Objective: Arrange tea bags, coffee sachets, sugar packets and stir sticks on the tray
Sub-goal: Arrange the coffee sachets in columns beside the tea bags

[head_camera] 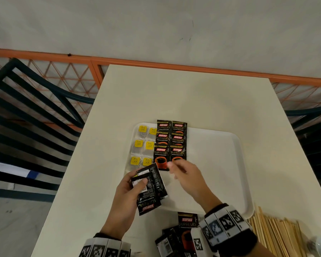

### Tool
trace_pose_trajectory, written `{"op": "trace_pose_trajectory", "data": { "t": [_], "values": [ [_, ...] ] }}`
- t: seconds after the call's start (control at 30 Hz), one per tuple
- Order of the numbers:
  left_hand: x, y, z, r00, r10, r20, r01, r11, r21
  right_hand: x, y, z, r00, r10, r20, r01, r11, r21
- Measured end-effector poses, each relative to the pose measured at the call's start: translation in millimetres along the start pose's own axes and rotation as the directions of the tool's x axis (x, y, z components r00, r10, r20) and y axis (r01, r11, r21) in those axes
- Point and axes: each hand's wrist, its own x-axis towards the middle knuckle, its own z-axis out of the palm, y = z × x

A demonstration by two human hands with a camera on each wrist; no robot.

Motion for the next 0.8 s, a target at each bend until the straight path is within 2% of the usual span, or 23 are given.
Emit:
{"op": "trace_pose_trajectory", "data": {
  "t": [0.07,0.13,0.2,0.33,0.47,0.5,0.57,0.63,0.73,0.8],
  "values": [
    [0.5,-0.2,0.9,1.000,0.010,-0.007,-0.010,1.000,-0.004,-11.0,-7.2,2.7,0.970,-0.008,0.242,0.019,0.999,-0.044],
    [1.5,-1.9,0.1,1.000,0.023,-0.017,-0.023,1.000,0.020,-15.6,-5.8,6.3,0.947,-0.014,0.322,0.028,0.999,-0.039],
    [1.2,-3.0,-0.9,0.999,0.045,-0.030,-0.043,0.997,0.069,-16.0,-2.9,8.2,0.959,-0.012,0.282,0.016,1.000,-0.011],
    [-0.2,-3.2,-6.8,0.994,0.096,-0.047,-0.086,0.981,0.174,-15.4,2.4,1.9,0.993,-0.041,0.107,0.052,0.993,-0.105],
    [0.5,-0.3,-16.7,0.983,0.182,-0.030,-0.165,0.939,0.303,-16.8,3.0,-13.0,0.990,-0.088,0.112,0.091,0.996,-0.015],
    [0.1,1.6,-16.4,0.981,0.194,-0.019,-0.179,0.936,0.304,-17.0,3.0,-16.0,0.988,-0.087,0.124,0.086,0.996,0.018],
    [-0.4,4.5,-12.4,0.979,0.201,-0.004,-0.191,0.935,0.299,-18.0,2.5,-21.0,0.991,-0.018,0.130,-0.003,0.986,0.166],
    [0.2,5.2,-8.7,0.981,0.195,0.013,-0.191,0.944,0.270,-19.8,3.4,-24.4,0.990,0.057,0.131,-0.099,0.935,0.341],
    [0.0,5.3,0.3,0.980,0.183,0.076,-0.195,0.955,0.222,-22.0,5.8,-27.5,0.992,0.085,0.092,-0.116,0.900,0.420],
    [2.2,4.5,6.1,0.978,0.198,0.064,-0.208,0.932,0.296,-23.2,7.8,-29.6,0.993,0.085,0.082,-0.112,0.888,0.447]
  ]
}}
